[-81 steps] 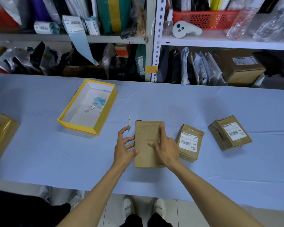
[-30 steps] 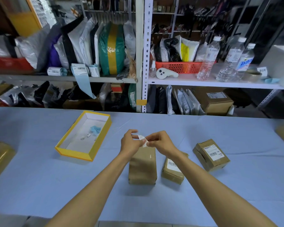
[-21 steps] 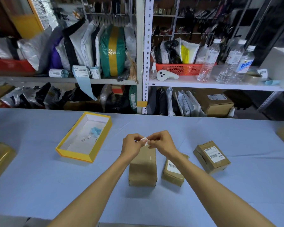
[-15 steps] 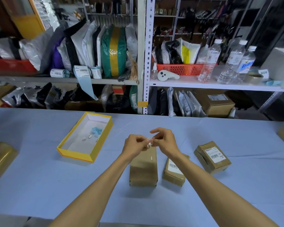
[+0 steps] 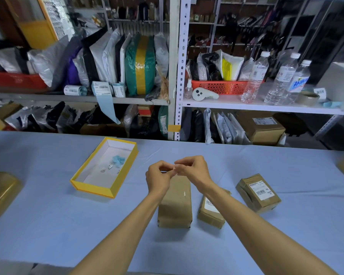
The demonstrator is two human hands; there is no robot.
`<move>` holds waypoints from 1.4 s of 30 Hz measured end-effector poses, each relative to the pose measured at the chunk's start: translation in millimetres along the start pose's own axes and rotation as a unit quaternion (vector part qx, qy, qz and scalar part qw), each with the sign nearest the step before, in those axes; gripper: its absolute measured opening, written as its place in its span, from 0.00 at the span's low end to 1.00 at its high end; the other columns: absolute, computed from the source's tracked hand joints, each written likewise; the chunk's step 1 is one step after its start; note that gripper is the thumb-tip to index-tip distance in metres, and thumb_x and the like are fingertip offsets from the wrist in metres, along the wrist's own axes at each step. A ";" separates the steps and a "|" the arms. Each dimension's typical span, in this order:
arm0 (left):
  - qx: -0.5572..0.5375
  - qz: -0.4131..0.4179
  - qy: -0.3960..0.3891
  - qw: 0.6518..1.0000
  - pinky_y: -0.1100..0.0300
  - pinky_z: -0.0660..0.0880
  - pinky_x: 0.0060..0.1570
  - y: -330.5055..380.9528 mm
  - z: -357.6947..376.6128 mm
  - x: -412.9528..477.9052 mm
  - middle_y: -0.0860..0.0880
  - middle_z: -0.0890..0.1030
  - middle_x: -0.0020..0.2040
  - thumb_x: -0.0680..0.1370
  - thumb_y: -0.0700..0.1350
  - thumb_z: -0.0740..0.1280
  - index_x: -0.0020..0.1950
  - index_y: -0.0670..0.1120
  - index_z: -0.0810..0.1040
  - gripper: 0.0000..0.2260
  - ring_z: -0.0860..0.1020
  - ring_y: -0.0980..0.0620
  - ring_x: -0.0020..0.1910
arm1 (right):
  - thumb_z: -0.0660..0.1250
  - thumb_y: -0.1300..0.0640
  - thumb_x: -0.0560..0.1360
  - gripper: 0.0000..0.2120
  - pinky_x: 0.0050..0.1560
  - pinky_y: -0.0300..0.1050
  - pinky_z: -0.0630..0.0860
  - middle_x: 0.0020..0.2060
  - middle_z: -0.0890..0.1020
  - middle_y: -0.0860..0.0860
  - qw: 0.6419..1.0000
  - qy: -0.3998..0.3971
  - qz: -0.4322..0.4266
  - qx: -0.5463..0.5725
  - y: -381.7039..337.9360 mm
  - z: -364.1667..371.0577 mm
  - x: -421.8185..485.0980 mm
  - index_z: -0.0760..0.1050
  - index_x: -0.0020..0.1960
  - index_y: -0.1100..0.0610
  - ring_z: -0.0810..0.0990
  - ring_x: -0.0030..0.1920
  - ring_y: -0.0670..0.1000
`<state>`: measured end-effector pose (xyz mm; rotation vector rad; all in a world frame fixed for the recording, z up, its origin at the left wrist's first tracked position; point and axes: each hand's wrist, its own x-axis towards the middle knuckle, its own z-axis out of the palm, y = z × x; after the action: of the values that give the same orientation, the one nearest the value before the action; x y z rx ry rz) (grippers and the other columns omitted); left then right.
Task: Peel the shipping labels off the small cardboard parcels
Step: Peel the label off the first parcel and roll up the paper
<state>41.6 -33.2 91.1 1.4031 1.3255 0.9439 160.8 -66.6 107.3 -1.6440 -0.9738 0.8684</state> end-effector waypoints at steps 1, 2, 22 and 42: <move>0.019 0.017 -0.002 1.000 0.59 0.79 0.42 1.5 0.2 -1.2 0.51 0.84 0.36 0.70 0.41 0.76 0.38 0.46 0.83 0.03 0.82 0.53 0.39 | 0.73 0.65 0.68 0.09 0.45 0.48 0.84 0.40 0.85 0.58 1.000 -0.005 0.002 0.006 0.2 -1.2 -0.2 0.83 0.48 0.65 0.86 0.39 0.53; 0.028 0.029 -0.007 0.999 0.59 0.79 0.42 2.8 0.4 -2.1 0.51 0.84 0.36 0.70 0.40 0.75 0.38 0.46 0.83 0.03 0.82 0.54 0.39 | 0.74 0.65 0.69 0.10 0.43 0.47 0.84 0.41 0.84 0.60 1.000 -0.008 0.005 0.014 0.3 -2.8 -0.3 0.82 0.49 0.66 0.86 0.39 0.54; 0.054 0.005 0.012 0.998 0.53 0.78 0.46 -1.2 9.3 -0.2 0.48 0.80 0.42 0.74 0.37 0.70 0.50 0.43 0.68 0.12 0.80 0.48 0.45 | 0.70 0.63 0.71 0.05 0.42 0.52 0.81 0.30 0.83 0.52 0.978 0.046 -0.054 -0.194 0.8 8.5 1.7 0.84 0.38 0.60 0.82 0.34 0.51; -0.004 -0.099 0.037 0.994 0.58 0.75 0.48 13.3 22.3 12.4 0.42 0.80 0.55 0.75 0.39 0.69 0.64 0.38 0.70 0.18 0.81 0.46 0.52 | 0.66 0.65 0.73 0.10 0.32 0.31 0.71 0.33 0.85 0.55 0.960 0.043 -0.144 -0.237 1.8 4.1 -9.2 0.86 0.46 0.57 0.76 0.29 0.45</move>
<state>67.8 -23.2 97.5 1.2137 1.4849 0.8742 153.7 -73.7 105.3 -1.8514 -1.3942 0.3770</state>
